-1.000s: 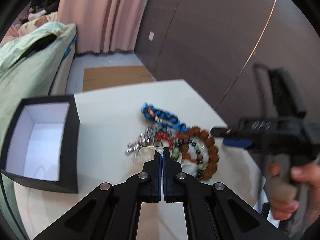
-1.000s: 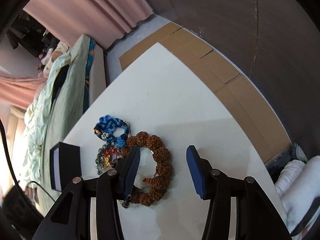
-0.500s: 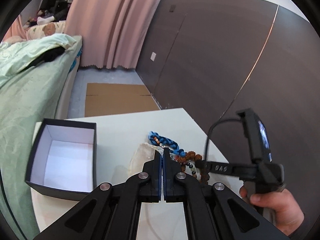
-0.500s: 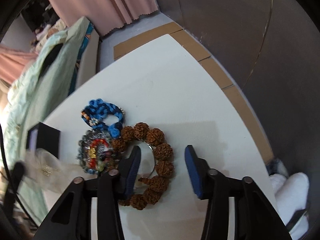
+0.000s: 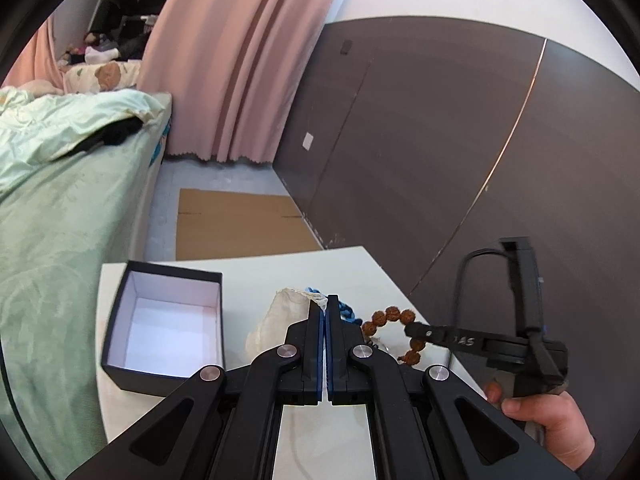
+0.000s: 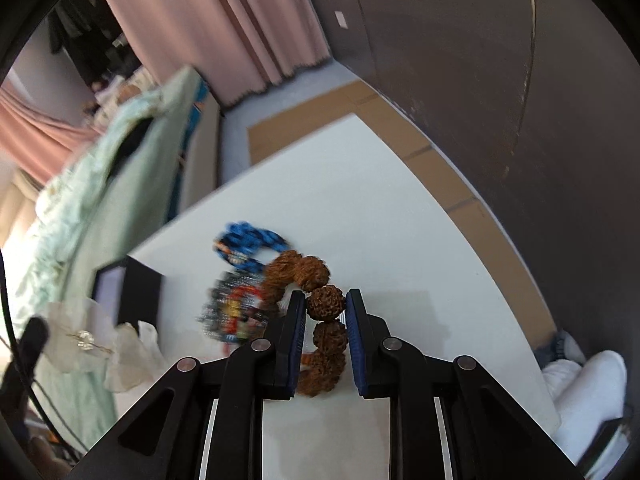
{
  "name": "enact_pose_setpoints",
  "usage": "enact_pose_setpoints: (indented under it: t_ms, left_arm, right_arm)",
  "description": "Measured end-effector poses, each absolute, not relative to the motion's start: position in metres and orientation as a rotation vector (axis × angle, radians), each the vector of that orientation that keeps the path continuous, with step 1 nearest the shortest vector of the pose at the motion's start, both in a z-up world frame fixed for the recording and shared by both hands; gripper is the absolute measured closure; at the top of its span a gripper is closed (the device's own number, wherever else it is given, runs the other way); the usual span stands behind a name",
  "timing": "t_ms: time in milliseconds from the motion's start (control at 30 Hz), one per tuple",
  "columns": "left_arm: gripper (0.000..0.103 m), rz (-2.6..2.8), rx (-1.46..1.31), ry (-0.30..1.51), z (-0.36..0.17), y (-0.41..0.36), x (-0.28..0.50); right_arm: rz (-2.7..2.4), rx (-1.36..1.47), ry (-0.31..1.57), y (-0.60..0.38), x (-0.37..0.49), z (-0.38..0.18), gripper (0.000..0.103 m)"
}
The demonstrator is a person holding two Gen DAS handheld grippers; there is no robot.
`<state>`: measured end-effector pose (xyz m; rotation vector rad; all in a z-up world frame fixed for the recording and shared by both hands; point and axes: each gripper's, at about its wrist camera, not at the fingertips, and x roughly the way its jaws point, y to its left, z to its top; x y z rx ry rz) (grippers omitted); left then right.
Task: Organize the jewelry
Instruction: 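Grasp the white cloth with left gripper while right gripper grasps the brown bead bracelet, then drop cloth into black box with left gripper while right gripper lays bracelet on it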
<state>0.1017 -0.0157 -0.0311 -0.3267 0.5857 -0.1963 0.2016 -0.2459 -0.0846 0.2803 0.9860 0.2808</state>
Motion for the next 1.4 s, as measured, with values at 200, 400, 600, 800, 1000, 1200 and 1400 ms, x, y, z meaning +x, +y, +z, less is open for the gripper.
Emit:
enact_pose_setpoints:
  t_ms: [200, 400, 600, 800, 1000, 1200, 1400]
  left_arm:
    - [0.103, -0.181, -0.334, 0.551, -0.02, -0.003, 0.088]
    - [0.103, -0.153, -0.346, 0.522, -0.011, 0.012, 0.081]
    - [0.103, -0.115, -0.375, 0.504, -0.008, 0.033, 0.077]
    - [0.103, -0.077, -0.401, 0.513, -0.012, 0.054, 0.084]
    - [0.103, -0.053, -0.42, 0.53, -0.022, 0.065, 0.097]
    - [0.098, -0.029, -0.476, 0.615, -0.038, 0.073, 0.119]
    - [0.021, -0.025, -0.591, 0.645, -0.049, 0.087, 0.124]
  right_arm:
    - [0.339, 0.327, 0.885, -0.241, 0.183, -0.061, 0.082]
    - [0.419, 0.379, 0.808, -0.229, 0.175, -0.043, 0.082]
    - [0.497, 0.404, 0.767, -0.214, 0.166, -0.035, 0.082]
    - [0.548, 0.423, 0.761, -0.196, 0.168, -0.035, 0.082]
    - [0.59, 0.431, 0.775, -0.173, 0.173, -0.039, 0.082]
    - [0.623, 0.439, 0.789, -0.155, 0.178, -0.042, 0.082]
    - [0.67, 0.469, 0.791, -0.145, 0.183, -0.043, 0.082]
